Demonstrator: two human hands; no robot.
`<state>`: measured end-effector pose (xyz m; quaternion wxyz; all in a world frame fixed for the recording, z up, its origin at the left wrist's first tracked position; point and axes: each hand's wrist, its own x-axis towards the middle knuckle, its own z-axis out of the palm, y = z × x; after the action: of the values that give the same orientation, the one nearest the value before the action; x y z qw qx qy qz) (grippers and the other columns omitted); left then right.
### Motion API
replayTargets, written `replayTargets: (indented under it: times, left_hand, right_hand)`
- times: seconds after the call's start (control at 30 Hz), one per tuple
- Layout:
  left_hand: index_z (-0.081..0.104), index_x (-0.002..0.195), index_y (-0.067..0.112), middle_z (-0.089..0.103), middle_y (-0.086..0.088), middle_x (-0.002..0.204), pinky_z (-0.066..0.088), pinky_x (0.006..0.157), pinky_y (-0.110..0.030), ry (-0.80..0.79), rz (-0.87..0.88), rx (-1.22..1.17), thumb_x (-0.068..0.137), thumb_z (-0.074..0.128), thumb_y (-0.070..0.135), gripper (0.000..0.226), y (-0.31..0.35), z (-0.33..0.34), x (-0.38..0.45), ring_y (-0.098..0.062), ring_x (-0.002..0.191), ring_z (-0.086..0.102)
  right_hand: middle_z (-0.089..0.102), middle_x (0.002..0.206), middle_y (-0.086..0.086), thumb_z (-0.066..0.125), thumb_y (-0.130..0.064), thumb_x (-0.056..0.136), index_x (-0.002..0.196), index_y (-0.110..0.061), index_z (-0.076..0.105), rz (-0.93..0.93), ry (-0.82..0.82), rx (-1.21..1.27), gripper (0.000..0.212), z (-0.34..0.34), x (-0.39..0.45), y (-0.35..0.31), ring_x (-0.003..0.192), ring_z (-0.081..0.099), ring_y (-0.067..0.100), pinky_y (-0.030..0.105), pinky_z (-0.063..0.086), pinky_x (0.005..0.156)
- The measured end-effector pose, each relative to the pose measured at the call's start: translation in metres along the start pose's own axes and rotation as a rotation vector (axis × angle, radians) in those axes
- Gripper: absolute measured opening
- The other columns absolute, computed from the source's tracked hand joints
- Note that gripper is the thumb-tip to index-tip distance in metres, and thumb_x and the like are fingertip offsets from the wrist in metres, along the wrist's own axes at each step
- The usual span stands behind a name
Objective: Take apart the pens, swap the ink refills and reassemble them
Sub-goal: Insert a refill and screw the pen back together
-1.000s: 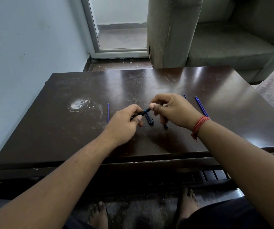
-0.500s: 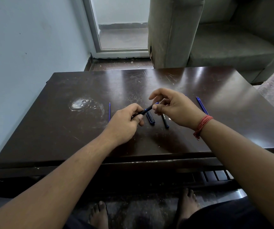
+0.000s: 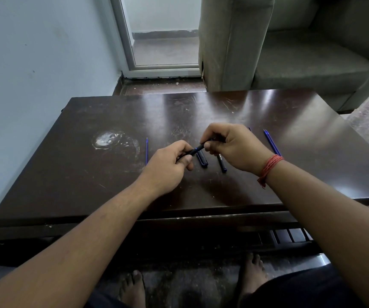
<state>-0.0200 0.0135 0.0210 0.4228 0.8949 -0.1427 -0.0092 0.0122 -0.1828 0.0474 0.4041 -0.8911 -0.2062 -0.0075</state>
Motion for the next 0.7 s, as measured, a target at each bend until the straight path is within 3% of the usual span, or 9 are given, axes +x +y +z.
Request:
replayTargets:
  times: [0.17,0.37,0.53,0.7]
  left_hand:
    - [0.059,0.092,0.027,0.071,0.009,0.077,0.04,0.06,-0.009,0.033,0.008,0.017,0.097,0.056,0.009,0.019,-0.0002,0.0002,0.0002,0.002,0.06,0.054]
    - [0.058,0.09,0.027,0.07,0.008,0.076,0.042,0.057,-0.013,0.066,0.016,0.05,0.096,0.056,0.008,0.021,0.0001,0.0014,0.0002,-0.003,0.06,0.054]
    - [0.057,0.09,0.027,0.069,0.007,0.075,0.041,0.054,-0.013,0.082,0.02,0.053,0.096,0.056,0.007,0.021,0.002,0.0015,-0.0009,-0.001,0.057,0.052]
    - [0.057,0.087,0.027,0.068,0.006,0.075,0.041,0.052,-0.017,0.1,0.02,0.077,0.096,0.056,0.008,0.021,0.0019,0.0023,-0.0006,-0.006,0.056,0.051]
  right_hand:
    - [0.069,0.071,0.001,0.064,-0.008,0.092,0.086,-0.015,0.067,0.037,0.034,-0.033,0.01,0.0067,0.0041,-0.0002,0.061,0.062,0.004,0.026,0.056,0.064]
    - [0.069,0.07,0.003,0.061,-0.015,0.095,0.084,-0.017,0.066,0.07,0.038,-0.06,0.012,0.0093,0.0045,-0.003,0.068,0.067,0.024,0.036,0.057,0.064]
    - [0.064,0.065,0.0,0.057,-0.02,0.097,0.078,-0.021,0.062,0.055,0.045,-0.121,0.019,0.0097,0.005,-0.0042,0.05,0.049,0.007,0.013,0.04,0.047]
    - [0.057,0.061,-0.009,0.057,-0.018,0.097,0.078,-0.016,0.063,0.06,0.052,-0.156,0.02,0.0096,0.0061,-0.0058,0.05,0.046,0.002,0.011,0.039,0.048]
